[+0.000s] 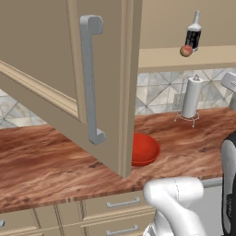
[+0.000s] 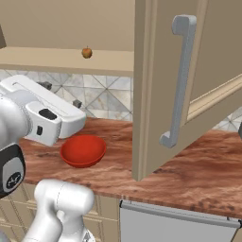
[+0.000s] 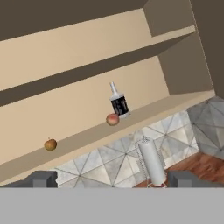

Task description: Open the cabinet. Pick the apple and peach from the cabinet and place them into the bowl. Then close the cabinet.

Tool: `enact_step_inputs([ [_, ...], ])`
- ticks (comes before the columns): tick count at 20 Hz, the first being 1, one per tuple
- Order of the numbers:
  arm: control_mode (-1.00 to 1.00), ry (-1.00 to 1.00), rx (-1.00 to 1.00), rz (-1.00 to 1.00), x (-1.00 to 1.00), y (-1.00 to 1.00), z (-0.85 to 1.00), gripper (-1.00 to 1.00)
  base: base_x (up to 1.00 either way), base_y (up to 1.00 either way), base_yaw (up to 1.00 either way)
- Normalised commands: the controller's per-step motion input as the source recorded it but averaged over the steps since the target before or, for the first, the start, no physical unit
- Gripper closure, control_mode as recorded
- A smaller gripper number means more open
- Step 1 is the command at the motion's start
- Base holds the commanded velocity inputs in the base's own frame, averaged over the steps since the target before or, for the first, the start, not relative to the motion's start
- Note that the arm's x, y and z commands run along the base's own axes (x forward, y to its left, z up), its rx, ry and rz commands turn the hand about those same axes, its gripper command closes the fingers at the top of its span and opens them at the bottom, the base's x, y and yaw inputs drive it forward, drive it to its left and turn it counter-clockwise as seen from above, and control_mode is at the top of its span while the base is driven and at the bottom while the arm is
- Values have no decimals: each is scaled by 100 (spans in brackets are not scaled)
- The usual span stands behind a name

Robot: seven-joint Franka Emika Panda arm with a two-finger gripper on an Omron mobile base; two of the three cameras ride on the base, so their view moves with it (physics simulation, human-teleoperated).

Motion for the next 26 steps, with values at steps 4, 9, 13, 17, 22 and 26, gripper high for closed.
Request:
enact_step_inputs([
  [4,-100,0,0,14,19,-2,0,-100,0,0,0],
  [9,-100,0,0,-2,6,0,0,-100,0,0,0],
  [13,-100,0,-3,-21,13,0,0,-100,0,0,0],
  [17,-100,3,-1,-15,34,0,0,-100,0,0,0],
  [22,-100,13,4,0,57,-8,3,-100,0,0,0],
  [26,-100,13,4,0,78,-14,0,-100,0,0,0],
])
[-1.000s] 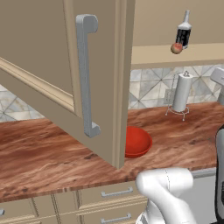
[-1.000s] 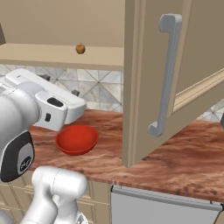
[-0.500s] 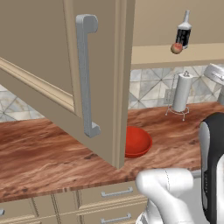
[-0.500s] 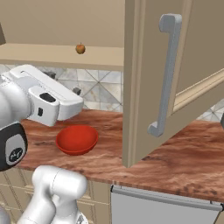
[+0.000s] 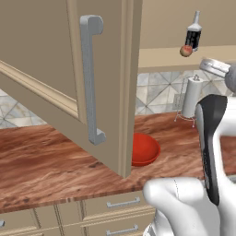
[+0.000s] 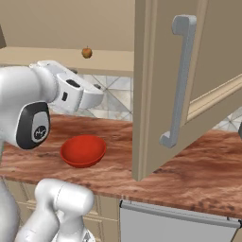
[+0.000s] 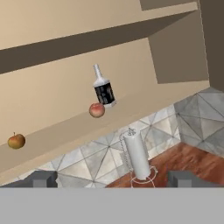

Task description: Open the cabinet. Pick the apple and peach from the cabinet and place them into the bowl. Then close the cabinet.

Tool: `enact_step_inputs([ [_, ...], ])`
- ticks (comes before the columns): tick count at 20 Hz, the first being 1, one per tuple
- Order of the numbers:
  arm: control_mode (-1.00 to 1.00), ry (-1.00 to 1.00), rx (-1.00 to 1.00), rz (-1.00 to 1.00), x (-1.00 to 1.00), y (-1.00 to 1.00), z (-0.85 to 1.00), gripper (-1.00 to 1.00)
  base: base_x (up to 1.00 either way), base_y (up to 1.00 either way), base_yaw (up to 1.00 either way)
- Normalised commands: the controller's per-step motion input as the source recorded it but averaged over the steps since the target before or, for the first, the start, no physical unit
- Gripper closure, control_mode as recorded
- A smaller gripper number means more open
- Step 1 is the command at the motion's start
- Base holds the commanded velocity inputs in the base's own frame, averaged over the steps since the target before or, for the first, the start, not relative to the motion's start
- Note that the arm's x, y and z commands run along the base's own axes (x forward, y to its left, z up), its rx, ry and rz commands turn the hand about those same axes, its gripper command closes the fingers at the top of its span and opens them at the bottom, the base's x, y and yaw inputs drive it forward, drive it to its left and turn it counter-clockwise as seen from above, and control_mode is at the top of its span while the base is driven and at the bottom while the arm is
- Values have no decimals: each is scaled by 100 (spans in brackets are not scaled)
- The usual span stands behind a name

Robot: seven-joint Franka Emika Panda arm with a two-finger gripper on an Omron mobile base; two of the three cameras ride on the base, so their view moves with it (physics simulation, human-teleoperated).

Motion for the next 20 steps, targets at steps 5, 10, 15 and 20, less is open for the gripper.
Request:
enact_step_inputs([
  [5,-100,0,0,3,70,-14,-2,-100,0,0,0],
  [10,-100,0,0,5,75,-17,-1,-100,0,0,0],
  [15,-100,0,0,8,74,-18,-7,-100,0,0,0],
  [20,-100,10,0,13,40,-16,-2,-100,0,0,0],
])
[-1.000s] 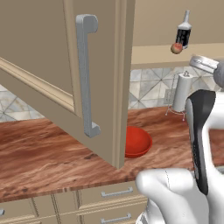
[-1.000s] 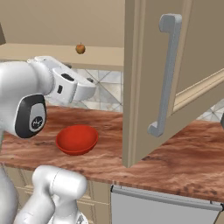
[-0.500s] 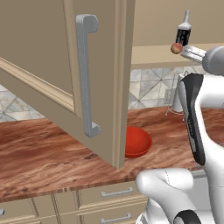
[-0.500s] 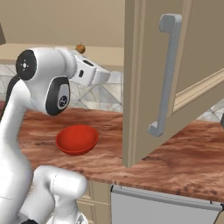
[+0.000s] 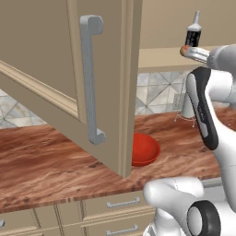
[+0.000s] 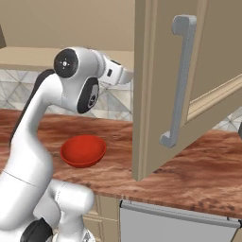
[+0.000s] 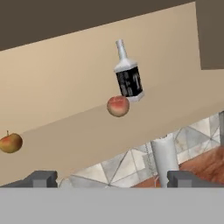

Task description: Open the cabinet. Pick the apple and peach from the cabinet and place them into the bowl. Then close the cabinet.

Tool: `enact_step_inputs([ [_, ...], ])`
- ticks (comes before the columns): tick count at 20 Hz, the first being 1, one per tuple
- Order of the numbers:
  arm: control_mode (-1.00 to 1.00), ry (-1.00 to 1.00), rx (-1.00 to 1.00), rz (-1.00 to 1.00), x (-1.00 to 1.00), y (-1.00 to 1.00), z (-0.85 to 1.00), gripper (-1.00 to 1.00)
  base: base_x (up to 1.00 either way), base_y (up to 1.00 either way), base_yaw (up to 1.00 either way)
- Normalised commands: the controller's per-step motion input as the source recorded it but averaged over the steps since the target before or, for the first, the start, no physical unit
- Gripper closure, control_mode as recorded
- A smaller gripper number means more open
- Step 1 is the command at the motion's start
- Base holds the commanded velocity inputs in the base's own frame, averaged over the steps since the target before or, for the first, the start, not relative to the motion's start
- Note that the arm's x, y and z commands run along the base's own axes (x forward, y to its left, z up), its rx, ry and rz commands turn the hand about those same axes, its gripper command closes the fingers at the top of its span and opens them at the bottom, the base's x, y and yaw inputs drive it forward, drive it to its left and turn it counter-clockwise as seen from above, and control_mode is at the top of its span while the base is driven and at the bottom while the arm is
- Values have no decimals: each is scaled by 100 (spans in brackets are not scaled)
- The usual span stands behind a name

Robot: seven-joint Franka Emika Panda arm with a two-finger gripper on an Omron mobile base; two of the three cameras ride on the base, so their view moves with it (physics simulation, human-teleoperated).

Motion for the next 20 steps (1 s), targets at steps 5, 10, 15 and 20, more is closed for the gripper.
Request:
enact_step_inputs([
  [5,-100,18,0,4,33,-1,1,-100,0,0,0],
  [10,-100,7,0,0,34,-1,1,-100,0,0,0],
  [15,-100,0,-5,0,30,-5,-22,-100,0,0,0],
  [20,-100,3,0,0,61,-16,-5,-100,0,0,0],
])
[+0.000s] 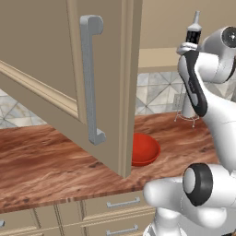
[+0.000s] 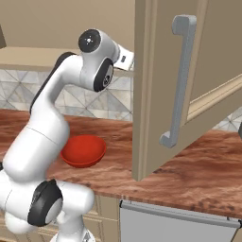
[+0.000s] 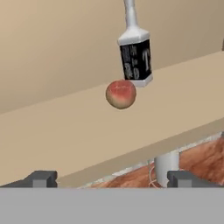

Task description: Open the cabinet. Pick the apple and peach from the cabinet and place them into the bowl. Then close the cabinet.

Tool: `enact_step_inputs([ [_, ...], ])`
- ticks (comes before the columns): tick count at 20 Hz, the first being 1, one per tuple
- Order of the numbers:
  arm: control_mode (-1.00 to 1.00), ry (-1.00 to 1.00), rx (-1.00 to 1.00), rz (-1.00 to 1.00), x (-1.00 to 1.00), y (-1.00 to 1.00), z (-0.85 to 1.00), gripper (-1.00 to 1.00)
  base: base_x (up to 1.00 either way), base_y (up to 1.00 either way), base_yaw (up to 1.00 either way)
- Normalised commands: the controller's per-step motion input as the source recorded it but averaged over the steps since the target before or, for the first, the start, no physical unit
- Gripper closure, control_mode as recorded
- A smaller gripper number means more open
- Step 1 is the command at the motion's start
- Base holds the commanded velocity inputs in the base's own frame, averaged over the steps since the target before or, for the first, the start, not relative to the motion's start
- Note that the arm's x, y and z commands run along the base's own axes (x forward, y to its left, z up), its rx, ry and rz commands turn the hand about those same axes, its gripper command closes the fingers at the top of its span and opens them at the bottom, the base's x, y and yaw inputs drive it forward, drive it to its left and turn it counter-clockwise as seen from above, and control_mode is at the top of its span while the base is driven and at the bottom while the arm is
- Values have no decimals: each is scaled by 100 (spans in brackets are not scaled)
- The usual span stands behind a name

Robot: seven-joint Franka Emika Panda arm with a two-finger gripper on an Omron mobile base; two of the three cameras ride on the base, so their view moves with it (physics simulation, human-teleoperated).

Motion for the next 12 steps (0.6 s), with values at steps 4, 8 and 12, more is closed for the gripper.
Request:
enact_step_inputs([
  [4,-100,5,6,0,64,-40,0,-100,0,0,0],
  [8,-100,2,5,0,46,-45,0,-100,0,0,0],
  [12,-100,3,2,0,64,-33,0,-100,0,0,0],
])
